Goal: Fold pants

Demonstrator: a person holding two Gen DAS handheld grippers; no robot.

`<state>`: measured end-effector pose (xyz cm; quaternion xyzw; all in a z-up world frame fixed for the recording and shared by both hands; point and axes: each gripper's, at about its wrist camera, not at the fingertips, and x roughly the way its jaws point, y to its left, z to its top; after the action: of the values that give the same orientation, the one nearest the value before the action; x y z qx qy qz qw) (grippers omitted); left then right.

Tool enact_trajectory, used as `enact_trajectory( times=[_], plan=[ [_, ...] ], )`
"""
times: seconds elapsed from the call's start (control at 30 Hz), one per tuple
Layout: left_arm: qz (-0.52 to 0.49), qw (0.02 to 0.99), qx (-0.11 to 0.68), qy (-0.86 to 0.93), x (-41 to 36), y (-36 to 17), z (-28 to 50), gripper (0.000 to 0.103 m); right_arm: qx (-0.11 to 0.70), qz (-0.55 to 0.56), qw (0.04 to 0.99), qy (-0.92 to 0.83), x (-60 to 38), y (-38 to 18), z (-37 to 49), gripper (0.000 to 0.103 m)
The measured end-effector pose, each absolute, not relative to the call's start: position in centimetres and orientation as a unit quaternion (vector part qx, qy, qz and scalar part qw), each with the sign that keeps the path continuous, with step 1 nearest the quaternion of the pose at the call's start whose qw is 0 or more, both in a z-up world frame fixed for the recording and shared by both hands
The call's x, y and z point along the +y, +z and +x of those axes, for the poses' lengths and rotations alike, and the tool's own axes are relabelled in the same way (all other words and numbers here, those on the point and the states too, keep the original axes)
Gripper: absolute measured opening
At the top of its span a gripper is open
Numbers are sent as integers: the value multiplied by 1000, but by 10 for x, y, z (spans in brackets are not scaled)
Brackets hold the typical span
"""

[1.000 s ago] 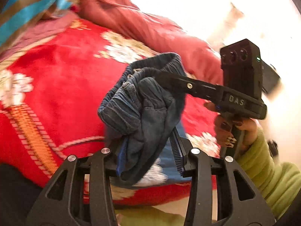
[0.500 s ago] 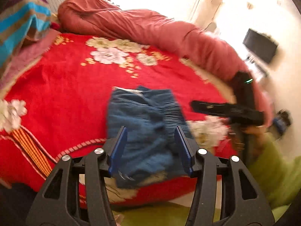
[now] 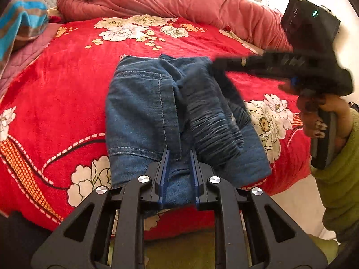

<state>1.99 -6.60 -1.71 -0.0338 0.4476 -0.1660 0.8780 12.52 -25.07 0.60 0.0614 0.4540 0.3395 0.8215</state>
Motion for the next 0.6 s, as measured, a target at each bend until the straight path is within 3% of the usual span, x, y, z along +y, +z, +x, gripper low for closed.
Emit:
enact_trajectory(
  times=[0.1,0.17,0.3,0.43,0.47,0.53,0.6],
  plan=[
    [-36,878,445,-170,-67,-16,17,10,451,72,825,334,-259,12,130,25],
    [-37,879,444,-171,-68,-14,14,10,428,57,830,354,-248,27,132,56],
    [-39,879,441,-176,-68,-12,9,10,429,12,820,379,-212,34,148,59],
    [-37,878,442,-180,-68,-12,5,10,485,-46,779,394,-175,6,166,59],
    [-38,877,443,-180,-68,-13,5,10,496,-58,773,391,-170,-2,168,48],
    [-39,877,444,-181,-68,-13,6,10,511,-56,757,403,-162,-16,169,7],
    [-38,876,445,-182,-68,-13,6,13,482,-66,776,402,-159,-4,161,7]
  ],
)
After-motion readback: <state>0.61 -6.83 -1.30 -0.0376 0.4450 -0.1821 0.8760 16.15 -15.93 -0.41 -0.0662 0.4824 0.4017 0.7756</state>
